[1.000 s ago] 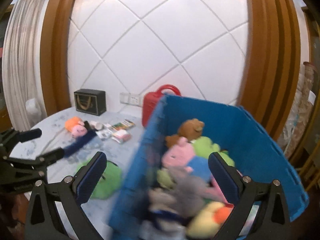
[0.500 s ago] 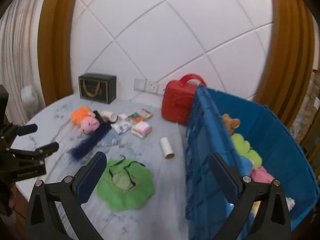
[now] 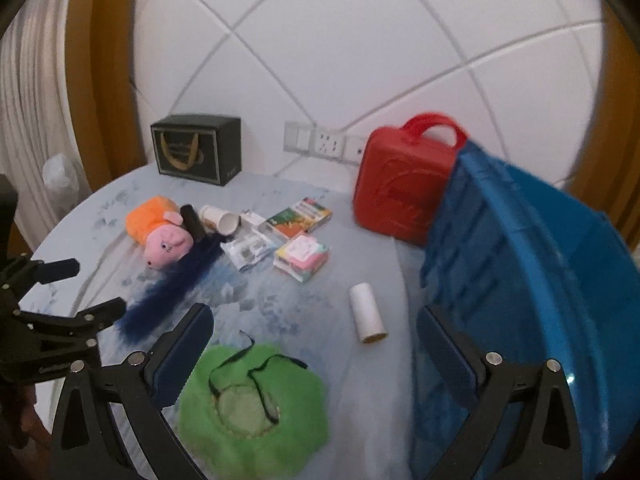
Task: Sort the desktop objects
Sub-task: 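Reach the left tool to the white wrapped pack while the right tool reaches the pink Kotex pack, then close the left tool on the white wrapped pack while the right tool grasps the Kotex pack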
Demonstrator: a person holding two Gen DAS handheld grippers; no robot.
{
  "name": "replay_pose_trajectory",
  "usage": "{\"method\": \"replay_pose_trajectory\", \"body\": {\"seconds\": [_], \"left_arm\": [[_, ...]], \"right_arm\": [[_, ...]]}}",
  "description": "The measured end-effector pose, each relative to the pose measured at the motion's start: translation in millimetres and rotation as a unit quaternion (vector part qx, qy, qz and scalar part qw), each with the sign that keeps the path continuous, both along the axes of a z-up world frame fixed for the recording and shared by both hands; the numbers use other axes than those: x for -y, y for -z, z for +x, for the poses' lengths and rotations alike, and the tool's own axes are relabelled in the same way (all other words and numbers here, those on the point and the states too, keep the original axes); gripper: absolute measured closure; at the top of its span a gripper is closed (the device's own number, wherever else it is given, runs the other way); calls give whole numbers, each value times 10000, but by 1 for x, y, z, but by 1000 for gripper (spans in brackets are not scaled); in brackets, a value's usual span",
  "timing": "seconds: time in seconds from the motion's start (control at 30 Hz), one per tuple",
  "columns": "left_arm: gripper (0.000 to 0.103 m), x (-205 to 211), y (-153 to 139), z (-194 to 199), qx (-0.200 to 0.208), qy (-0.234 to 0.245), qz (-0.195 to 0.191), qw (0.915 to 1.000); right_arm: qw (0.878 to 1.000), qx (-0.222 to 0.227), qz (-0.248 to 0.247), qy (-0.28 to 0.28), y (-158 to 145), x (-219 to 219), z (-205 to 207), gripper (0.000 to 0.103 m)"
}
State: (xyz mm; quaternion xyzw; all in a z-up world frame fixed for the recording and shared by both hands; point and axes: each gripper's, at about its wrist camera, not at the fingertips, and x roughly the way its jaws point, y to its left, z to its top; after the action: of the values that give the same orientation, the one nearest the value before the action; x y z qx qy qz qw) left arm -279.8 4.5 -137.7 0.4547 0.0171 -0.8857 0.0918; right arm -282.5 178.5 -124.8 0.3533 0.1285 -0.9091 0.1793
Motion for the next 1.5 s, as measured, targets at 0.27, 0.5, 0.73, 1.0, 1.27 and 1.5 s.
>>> {"method": "replay_pose_trajectory", "body": {"seconds": [0.27,0.5,0.73,1.0,1.27,1.5], "left_arm": [[24,7,56,-115,493,533,81,9973],[24,22,126,-216,947,802,351,9916],[24,39,175,-266,1223,769,379,9888],[0,37,200,-280,1132,727,479,9898],[0,35,205,-266,750,835,420,9928],[0,34,207,-258,619,866,420,9934]], "right_arm": [[9953,695,31,678,57,15,-92,0],[9861,1239,29,1110,113,38,-180,0],[9766,1741,-27,1265,174,72,-254,0],[9679,2225,-71,1165,226,97,-290,0],[9680,2185,243,1210,246,97,-285,0],[9698,2167,253,1095,242,93,-280,0]]}}
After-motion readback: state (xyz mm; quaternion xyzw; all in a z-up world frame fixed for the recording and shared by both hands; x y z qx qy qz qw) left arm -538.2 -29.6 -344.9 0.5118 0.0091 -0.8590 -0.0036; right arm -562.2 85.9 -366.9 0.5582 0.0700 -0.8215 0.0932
